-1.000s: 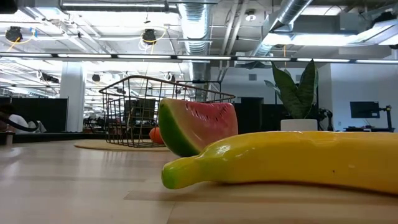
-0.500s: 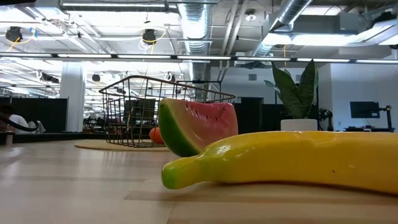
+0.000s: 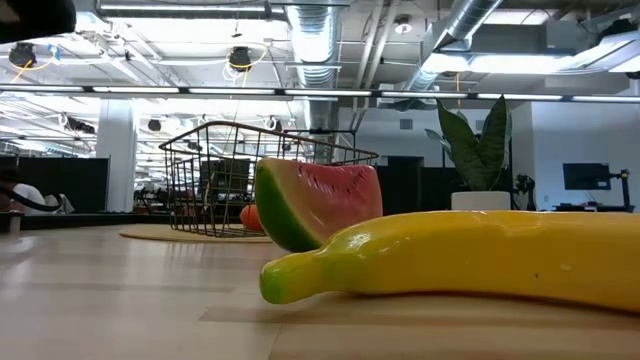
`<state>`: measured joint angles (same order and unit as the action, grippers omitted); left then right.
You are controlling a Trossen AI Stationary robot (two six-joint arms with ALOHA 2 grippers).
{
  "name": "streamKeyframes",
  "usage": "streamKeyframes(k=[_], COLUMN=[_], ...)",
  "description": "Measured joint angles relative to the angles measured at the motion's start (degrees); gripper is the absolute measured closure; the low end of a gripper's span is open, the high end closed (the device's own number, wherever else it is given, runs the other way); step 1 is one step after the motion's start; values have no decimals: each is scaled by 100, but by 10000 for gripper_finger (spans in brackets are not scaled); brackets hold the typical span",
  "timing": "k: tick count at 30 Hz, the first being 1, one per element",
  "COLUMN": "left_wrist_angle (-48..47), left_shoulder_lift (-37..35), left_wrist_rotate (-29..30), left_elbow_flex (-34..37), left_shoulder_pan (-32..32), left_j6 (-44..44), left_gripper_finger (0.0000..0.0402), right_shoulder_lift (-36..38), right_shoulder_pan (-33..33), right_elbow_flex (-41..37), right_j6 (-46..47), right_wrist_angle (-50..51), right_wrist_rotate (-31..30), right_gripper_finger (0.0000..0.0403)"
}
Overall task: Build produce basket
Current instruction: Put the red apple into the wire basket
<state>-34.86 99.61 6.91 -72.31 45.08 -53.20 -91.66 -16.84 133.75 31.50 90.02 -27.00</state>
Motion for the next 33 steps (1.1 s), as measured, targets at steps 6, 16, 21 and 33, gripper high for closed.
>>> streamKeyframes(k=[6, 16, 21, 33], left_wrist_angle=[66, 277, 214, -63], left_shoulder_lift=[-4, 61, 191, 168], left_wrist_rotate=[-180, -475, -427, 92], left_elbow_flex=[0, -4, -4, -375], left_shoulder_pan=[-17, 26, 28, -7], left_j6=[-40, -106, -104, -39], left_gripper_finger=[269, 269, 269, 269], right_shoulder_lift=[0, 0, 0, 0], right_shoulder_pan=[0, 0, 0, 7], right_elbow_flex=[0, 0, 0, 0], right_j6=[-8, -71, -70, -67], right_wrist_angle=[0, -1, 0, 0], right_wrist_rotate=[0, 0, -2, -2], right_gripper_finger=[101, 101, 101, 101])
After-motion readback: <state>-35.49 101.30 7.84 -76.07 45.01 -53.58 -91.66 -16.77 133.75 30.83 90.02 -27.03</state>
